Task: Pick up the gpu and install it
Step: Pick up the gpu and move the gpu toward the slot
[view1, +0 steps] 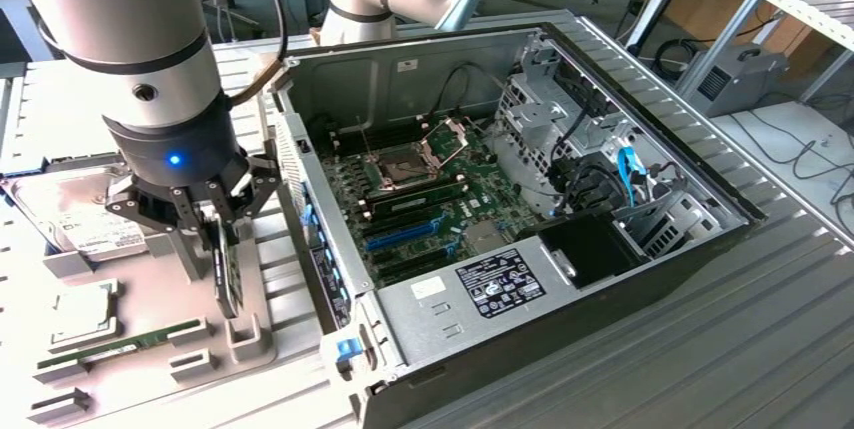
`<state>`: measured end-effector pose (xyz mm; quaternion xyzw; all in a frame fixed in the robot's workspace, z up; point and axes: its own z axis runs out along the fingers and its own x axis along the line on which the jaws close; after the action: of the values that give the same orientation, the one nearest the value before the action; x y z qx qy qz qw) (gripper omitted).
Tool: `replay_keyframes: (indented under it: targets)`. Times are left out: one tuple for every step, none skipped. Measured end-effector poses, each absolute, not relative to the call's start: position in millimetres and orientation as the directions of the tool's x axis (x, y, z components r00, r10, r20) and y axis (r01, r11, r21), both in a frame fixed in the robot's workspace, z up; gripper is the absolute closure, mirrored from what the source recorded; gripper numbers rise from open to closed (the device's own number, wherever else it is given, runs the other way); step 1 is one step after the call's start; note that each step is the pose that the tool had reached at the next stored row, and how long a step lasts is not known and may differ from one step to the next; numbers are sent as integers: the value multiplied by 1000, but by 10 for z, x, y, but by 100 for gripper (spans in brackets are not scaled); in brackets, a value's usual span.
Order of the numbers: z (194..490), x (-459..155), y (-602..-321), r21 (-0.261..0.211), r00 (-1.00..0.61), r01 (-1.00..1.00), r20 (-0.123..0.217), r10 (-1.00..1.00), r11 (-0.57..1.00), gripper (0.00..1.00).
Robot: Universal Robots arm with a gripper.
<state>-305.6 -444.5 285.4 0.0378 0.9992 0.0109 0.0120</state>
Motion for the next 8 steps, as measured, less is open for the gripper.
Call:
replay_keyframes:
  targets:
    - [2856,-3055,-4445,23,-997,75,-23,76,997,74]
    - [2860,-3055,-4445,23,-997,75,-23,76,997,74]
    - [2862,-3056,-4445,23,-997,75,-23,76,997,74]
    - [2866,-3055,-4445,23,-997,75,-23,76,997,74]
    - [2868,-3056,-4445,23,-997,75,-23,76,997,74]
    - [2871,-3055,-4445,23,-997,75,-23,76,997,74]
    - [2874,-3056,-4445,23,-997,75,-23,76,997,74]
    - [2877,-3055,-4445,23,-997,75,-23,76,997,74]
